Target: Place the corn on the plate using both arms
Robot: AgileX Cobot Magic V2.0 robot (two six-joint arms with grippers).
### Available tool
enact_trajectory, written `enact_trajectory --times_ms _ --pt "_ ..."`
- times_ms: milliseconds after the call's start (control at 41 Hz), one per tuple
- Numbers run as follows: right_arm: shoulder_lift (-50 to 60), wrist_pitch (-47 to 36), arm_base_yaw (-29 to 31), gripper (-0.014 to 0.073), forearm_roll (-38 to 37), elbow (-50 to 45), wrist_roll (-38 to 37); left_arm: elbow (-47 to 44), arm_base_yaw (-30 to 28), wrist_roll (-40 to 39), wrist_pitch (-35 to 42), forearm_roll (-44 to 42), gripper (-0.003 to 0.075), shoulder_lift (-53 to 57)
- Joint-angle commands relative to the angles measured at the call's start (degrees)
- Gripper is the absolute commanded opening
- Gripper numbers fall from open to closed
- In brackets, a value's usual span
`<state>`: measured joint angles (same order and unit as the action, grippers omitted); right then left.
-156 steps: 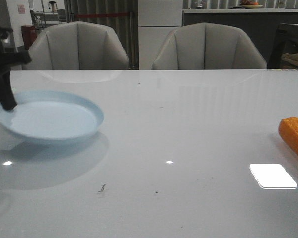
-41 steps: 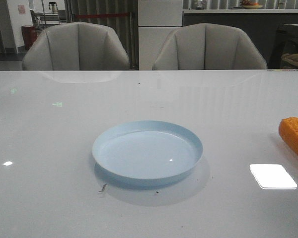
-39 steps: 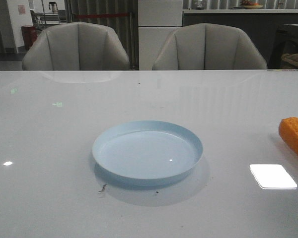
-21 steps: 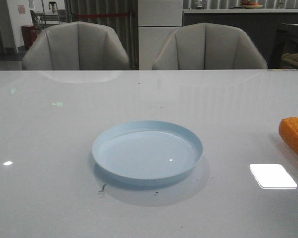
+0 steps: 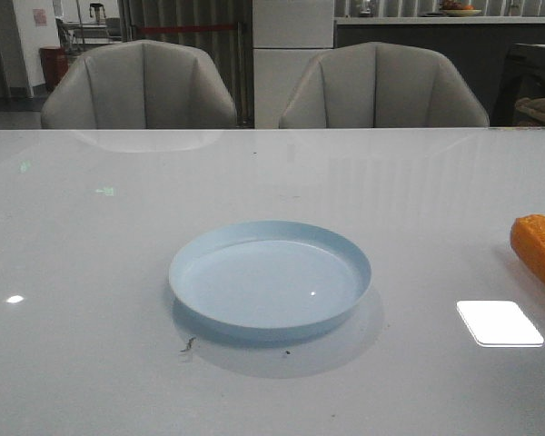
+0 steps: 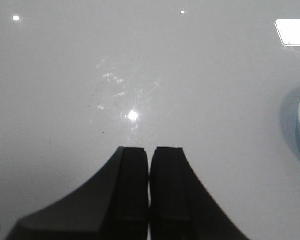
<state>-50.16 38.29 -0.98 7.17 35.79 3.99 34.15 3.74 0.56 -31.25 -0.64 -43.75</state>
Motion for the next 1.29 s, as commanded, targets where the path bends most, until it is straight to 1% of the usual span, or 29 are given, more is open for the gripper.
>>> enact_trajectory --times_ms 0,97,146,365,609,780,853,901,926,1023,1096,1145,1267 --pt "0.0 -4.0 -0.1 0.0457 0.1 2.2 0.1 -1.4 -0.1 -0.2 6.8 1.4 0.013 1.9" --pt "-1.6 -6.1 0.1 0.0457 -0.7 2.7 0.1 -2.1 -0.1 -0.2 7.3 1.4 0.013 2.1" --pt "-3.0 -5.8 0.1 0.0458 -0.7 3.5 0.1 -2.1 -0.1 -0.2 7.5 1.4 0.013 2.1" --pt "-15.2 -2.1 0.1 0.0458 -2.4 11.7 0.1 -2.1 -0.1 -1.0 7.4 1.5 0.013 2.1" --pt "-26.9 -2.0 0.1 0.0458 -3.0 20.6 0.1 -2.1 -0.1 -1.0 8.2 1.4 0.0135 2.1" --pt "-33.1 -2.2 0.1 0.0458 -3.2 24.5 0.1 -2.1 -0.1 -1.0 8.3 1.3 0.0146 2.1" --pt "-35.6 -2.2 0.1 0.0458 -3.2 25.1 0.1 -2.1 -0.1 -1.0 8.3 0.6 0.0176 2.1" --pt "-37.4 -2.0 0.1 0.0459 -3.2 25.3 0.1 -2.1 -0.1 -0.9 8.3 0.6 0.0216 2.1" --pt "-37.9 -1.9 0.1 0.046 -3.3 25.4 0.1 -2.1 -0.1 -0.9 8.3 -0.1 0.024 2.1" --pt "-40.6 -1.9 0.1 0.046 -3.8 25.4 0.1 -2.1 -0.1 -0.6 8.2 -0.3 0.0379 2.1" --pt "-42.1 -2.7 0.1 0.046 -4.5 25.4 0.1 -2.1 -0.1 -0.6 8.2 -0.3 0.0449 2.1" --pt "-43.0 -3.6 0.1 0.046 -5.4 25.4 0.1 -2.1 -0.1 -0.6 8.2 -0.3 0.0464 2.1" --pt "-44.7 -5.2 0.1 0.046 -7.2 25.4 0.1 -2.1 -0.1 -0.6 8.2 -0.3 0.0463 2.1"
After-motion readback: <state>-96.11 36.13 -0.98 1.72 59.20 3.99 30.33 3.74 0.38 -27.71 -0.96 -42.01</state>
